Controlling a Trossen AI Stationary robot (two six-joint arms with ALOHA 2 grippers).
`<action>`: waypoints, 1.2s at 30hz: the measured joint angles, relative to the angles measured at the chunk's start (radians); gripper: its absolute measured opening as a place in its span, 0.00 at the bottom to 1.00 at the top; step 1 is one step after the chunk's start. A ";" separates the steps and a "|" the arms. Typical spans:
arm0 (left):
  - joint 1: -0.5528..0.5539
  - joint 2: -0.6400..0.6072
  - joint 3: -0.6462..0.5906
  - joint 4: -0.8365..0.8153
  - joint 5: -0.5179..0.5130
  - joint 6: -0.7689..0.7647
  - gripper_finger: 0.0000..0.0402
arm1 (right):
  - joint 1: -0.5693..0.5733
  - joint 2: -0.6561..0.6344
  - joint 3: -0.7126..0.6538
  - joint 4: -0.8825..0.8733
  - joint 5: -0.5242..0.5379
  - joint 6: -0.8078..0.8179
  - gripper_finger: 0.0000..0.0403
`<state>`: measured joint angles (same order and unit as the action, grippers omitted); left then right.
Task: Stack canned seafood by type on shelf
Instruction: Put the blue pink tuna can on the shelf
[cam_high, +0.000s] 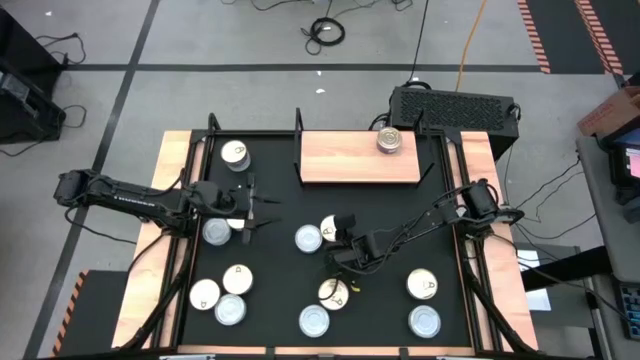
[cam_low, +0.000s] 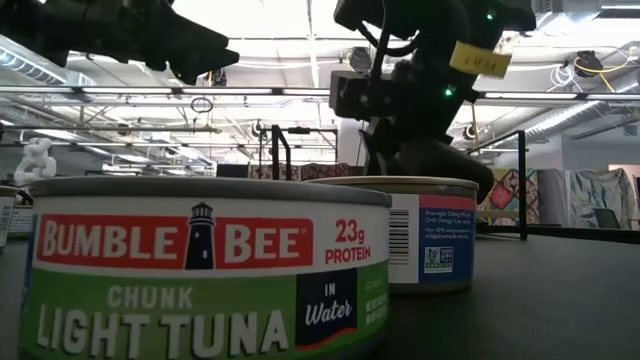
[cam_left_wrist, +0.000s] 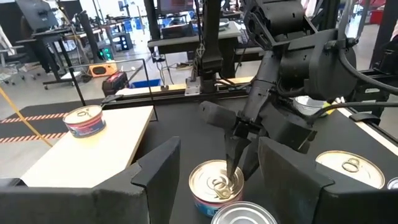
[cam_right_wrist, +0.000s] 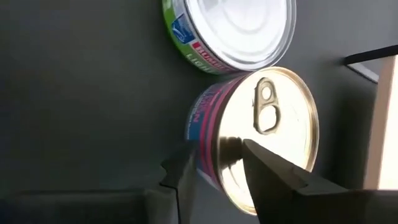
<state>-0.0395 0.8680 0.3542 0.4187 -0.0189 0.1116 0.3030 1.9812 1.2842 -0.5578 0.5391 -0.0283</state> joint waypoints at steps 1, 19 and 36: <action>0.000 0.000 0.000 0.000 0.000 0.000 0.54 | 0.000 0.005 0.001 0.002 0.006 0.004 0.30; 0.000 0.000 0.000 0.018 0.000 0.008 0.54 | 0.019 -0.006 -0.001 -0.038 0.065 0.131 0.00; 0.000 0.000 0.001 0.018 -0.005 0.026 0.54 | 0.017 -0.116 -0.003 -0.270 0.130 0.302 0.00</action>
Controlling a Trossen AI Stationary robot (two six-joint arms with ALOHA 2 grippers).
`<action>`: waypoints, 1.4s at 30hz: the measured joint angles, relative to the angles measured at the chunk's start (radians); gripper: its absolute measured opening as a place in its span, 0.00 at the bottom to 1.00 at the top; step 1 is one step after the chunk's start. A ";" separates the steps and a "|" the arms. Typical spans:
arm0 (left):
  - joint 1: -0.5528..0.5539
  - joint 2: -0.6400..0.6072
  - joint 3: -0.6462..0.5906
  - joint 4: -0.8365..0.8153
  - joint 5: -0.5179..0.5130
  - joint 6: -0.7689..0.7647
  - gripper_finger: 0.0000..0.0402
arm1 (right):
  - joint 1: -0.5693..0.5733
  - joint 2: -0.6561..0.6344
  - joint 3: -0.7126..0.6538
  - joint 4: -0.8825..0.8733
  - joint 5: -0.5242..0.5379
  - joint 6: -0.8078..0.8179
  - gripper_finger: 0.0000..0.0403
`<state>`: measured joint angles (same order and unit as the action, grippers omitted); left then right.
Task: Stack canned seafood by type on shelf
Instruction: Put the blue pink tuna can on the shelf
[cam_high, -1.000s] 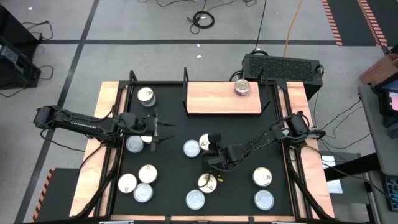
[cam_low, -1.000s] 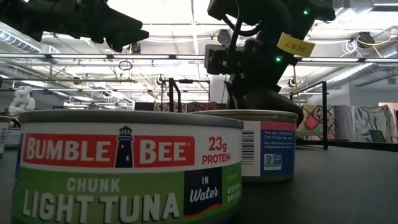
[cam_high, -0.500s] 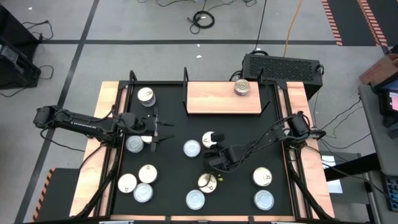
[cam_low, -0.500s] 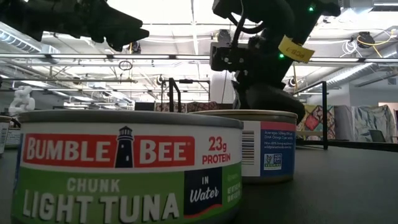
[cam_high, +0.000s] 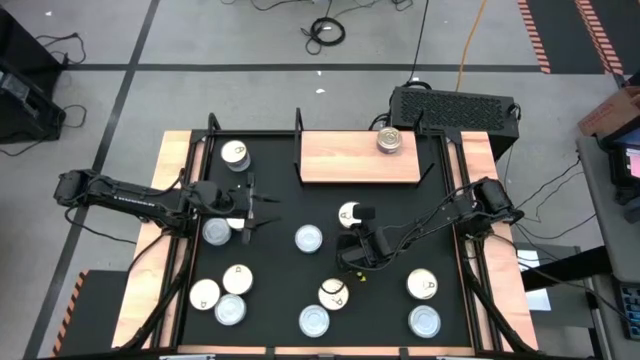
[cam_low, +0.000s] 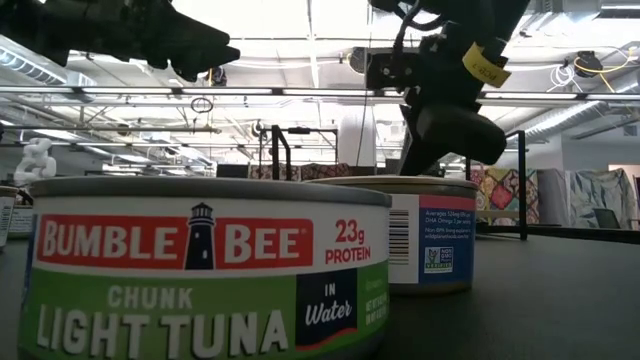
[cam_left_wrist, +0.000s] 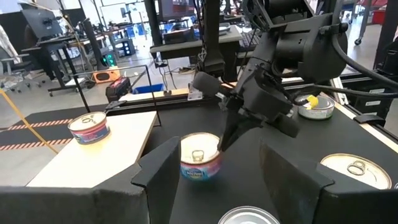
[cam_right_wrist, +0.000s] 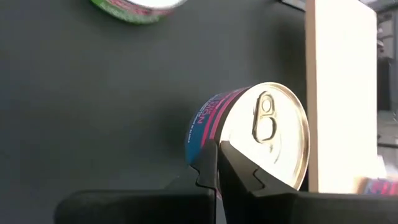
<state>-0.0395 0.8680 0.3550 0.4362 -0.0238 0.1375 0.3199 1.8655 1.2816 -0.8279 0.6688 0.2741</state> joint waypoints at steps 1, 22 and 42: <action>0.000 0.000 0.000 0.000 0.000 0.000 0.54 | 0.000 -0.001 0.000 -0.016 0.007 0.007 0.00; 0.000 0.000 0.000 0.000 -0.006 0.000 0.54 | -0.140 -0.241 -0.002 -0.267 0.014 0.041 0.00; 0.000 0.000 0.000 -0.001 -0.006 0.009 0.54 | -0.461 -0.338 -0.292 -0.009 0.005 -0.184 0.00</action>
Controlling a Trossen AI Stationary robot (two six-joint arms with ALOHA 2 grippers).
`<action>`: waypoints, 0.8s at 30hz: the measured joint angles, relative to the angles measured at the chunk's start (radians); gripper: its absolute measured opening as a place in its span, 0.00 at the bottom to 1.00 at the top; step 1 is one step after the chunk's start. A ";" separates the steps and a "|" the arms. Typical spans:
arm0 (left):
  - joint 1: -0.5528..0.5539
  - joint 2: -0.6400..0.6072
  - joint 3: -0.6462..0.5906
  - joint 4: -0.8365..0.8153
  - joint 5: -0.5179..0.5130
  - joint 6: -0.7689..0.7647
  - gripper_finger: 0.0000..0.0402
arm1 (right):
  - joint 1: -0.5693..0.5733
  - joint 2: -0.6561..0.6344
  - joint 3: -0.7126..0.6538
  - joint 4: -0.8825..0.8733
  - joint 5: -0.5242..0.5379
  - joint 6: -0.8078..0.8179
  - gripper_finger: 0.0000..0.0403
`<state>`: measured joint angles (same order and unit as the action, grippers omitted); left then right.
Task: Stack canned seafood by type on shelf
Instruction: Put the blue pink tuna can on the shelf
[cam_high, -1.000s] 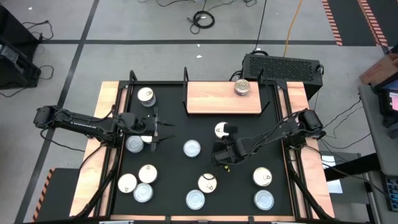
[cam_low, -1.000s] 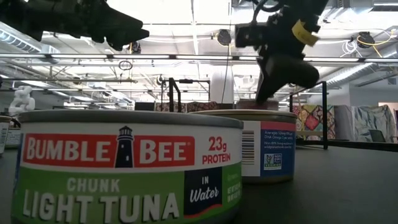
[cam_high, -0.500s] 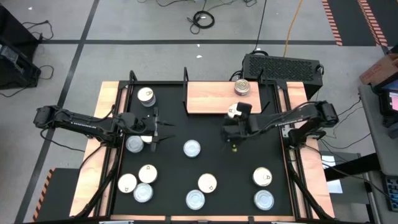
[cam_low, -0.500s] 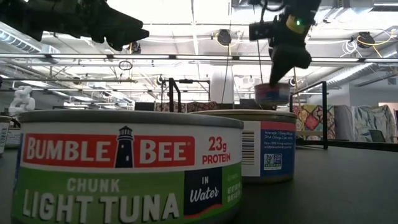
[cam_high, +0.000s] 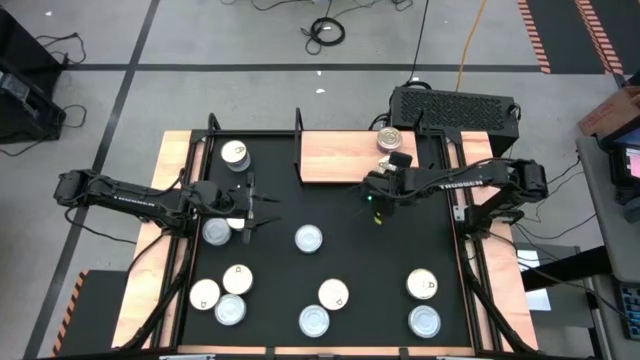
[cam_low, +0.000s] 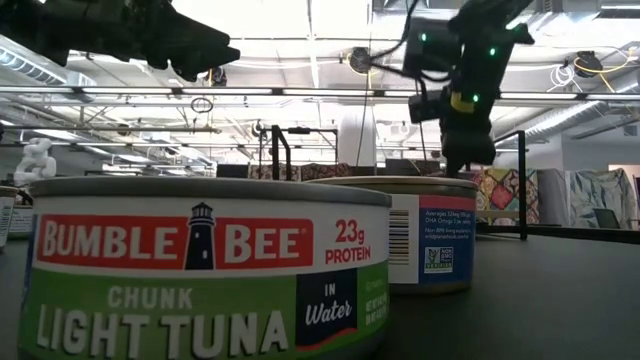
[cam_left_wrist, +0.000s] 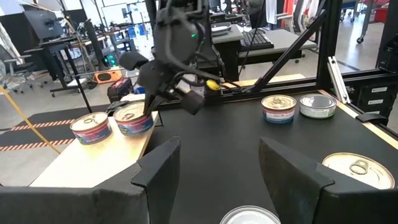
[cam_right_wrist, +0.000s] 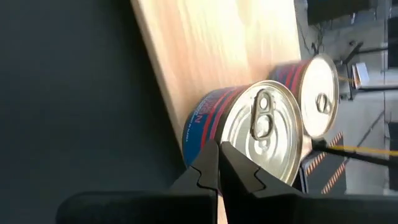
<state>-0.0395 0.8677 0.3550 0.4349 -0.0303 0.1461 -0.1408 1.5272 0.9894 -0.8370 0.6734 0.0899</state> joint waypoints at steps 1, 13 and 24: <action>0.000 0.000 0.000 -0.001 0.000 0.000 0.54 | -0.013 0.000 -0.012 0.019 0.002 -0.010 0.00; 0.000 0.000 0.000 -0.005 0.000 0.018 0.54 | -0.103 -0.001 -0.059 0.138 -0.044 -0.074 0.00; 0.000 0.000 0.000 -0.002 0.000 0.026 0.54 | -0.107 -0.001 -0.059 0.138 -0.047 -0.070 0.00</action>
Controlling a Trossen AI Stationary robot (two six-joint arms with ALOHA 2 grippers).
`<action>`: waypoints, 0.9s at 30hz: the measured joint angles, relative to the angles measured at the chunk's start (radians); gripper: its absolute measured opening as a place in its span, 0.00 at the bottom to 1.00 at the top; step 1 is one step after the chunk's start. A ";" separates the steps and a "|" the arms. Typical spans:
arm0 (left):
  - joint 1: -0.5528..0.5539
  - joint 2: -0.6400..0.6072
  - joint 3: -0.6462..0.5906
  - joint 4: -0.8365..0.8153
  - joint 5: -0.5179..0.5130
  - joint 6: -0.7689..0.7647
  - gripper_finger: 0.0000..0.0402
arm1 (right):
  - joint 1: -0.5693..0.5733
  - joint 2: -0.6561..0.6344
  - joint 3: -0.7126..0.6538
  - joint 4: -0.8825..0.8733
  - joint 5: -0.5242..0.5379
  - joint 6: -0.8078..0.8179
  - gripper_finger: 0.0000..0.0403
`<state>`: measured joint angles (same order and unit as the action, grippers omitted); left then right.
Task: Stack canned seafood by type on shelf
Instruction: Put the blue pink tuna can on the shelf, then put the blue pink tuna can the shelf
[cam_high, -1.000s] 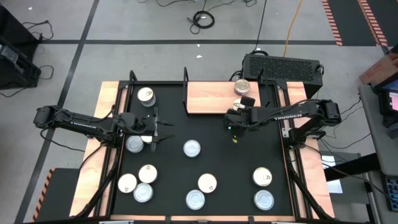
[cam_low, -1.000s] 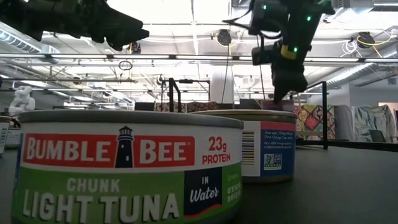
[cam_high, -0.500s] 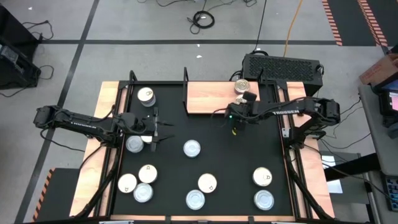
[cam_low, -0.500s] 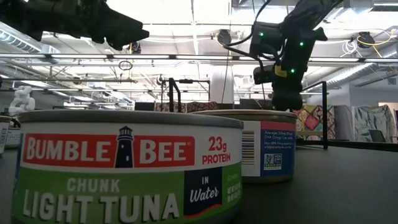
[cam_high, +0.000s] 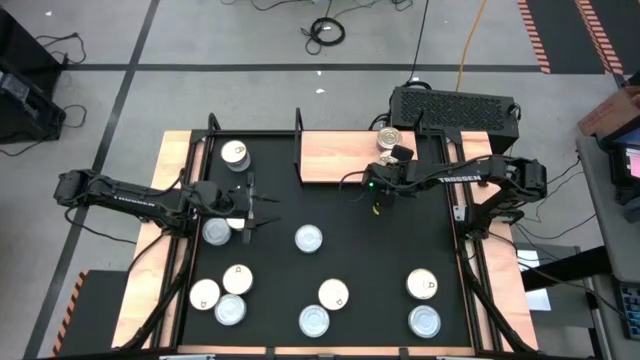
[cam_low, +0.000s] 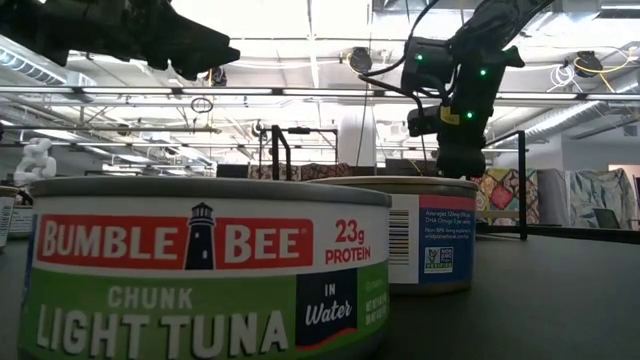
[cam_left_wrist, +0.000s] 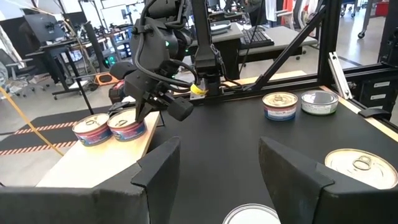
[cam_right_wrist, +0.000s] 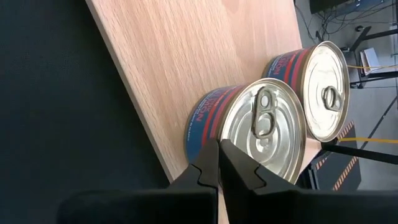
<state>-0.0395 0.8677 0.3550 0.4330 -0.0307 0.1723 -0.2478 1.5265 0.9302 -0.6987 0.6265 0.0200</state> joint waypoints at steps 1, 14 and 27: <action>0.000 0.000 0.000 0.002 0.000 0.000 0.54 | 0.000 0.000 0.000 0.000 0.000 0.000 0.00; 0.000 0.000 0.000 0.004 0.000 0.015 0.54 | 0.001 0.001 -0.001 -0.011 -0.008 -0.007 0.19; 0.000 0.000 0.000 0.009 0.000 0.019 0.54 | 0.064 0.003 0.191 -0.214 -0.123 0.047 0.37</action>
<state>-0.0395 0.8677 0.3550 0.4423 -0.0307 0.1909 -0.1834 1.5291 1.1214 -0.9126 0.5031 0.0666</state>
